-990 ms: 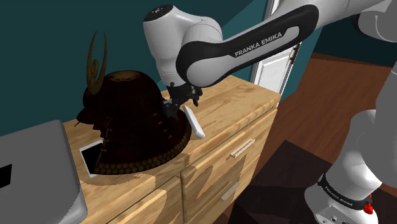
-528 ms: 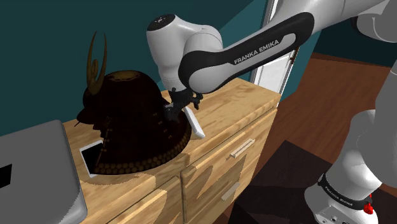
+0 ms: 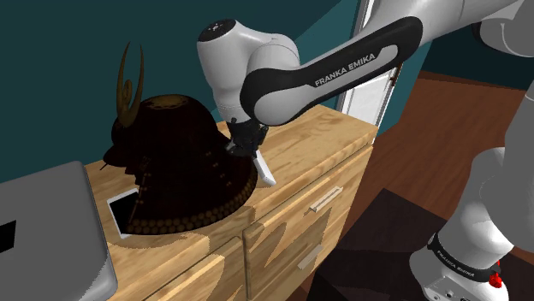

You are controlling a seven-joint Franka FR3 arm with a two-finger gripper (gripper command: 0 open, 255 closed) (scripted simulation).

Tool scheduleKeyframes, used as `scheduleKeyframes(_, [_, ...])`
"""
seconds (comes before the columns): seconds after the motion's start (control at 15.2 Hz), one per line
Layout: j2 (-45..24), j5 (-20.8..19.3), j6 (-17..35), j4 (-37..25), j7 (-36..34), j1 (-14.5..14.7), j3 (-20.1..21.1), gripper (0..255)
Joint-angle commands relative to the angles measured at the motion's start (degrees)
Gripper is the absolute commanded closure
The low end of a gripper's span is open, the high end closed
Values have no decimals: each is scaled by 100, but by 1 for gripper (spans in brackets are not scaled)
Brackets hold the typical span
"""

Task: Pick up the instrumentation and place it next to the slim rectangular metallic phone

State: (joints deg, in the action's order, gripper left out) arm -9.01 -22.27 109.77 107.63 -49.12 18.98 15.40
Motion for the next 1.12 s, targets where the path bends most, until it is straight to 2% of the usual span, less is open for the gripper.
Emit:
scheduleKeyframes(0.0, [0,0,0,0,0,0,0,255])
scheduleKeyframes(0.26, [0,0,0,0,0,0,0,255])
scheduleKeyframes(0.33, [0,0,0,0,0,0,0,0])
scheduleKeyframes(0.4, [404,581,712,527,318,-301,-97,0])
scheduleKeyframes(0.53, [1031,2020,2008,1506,1290,-764,-372,0])
scheduleKeyframes(0.66, [1375,3968,2972,2296,2803,-954,-784,0])
scheduleKeyframes(0.79, [1421,6410,3363,2780,4829,-921,-1313,0])
scheduleKeyframes(0.92, [1192,8825,2998,2983,6924,-969,-1833,0])
scheduleKeyframes(0.99, [1083,9388,2775,3015,7425,-1050,-1931,0])
scheduleKeyframes(1.06, [1013,9458,2816,2985,7466,-1050,-1880,0])
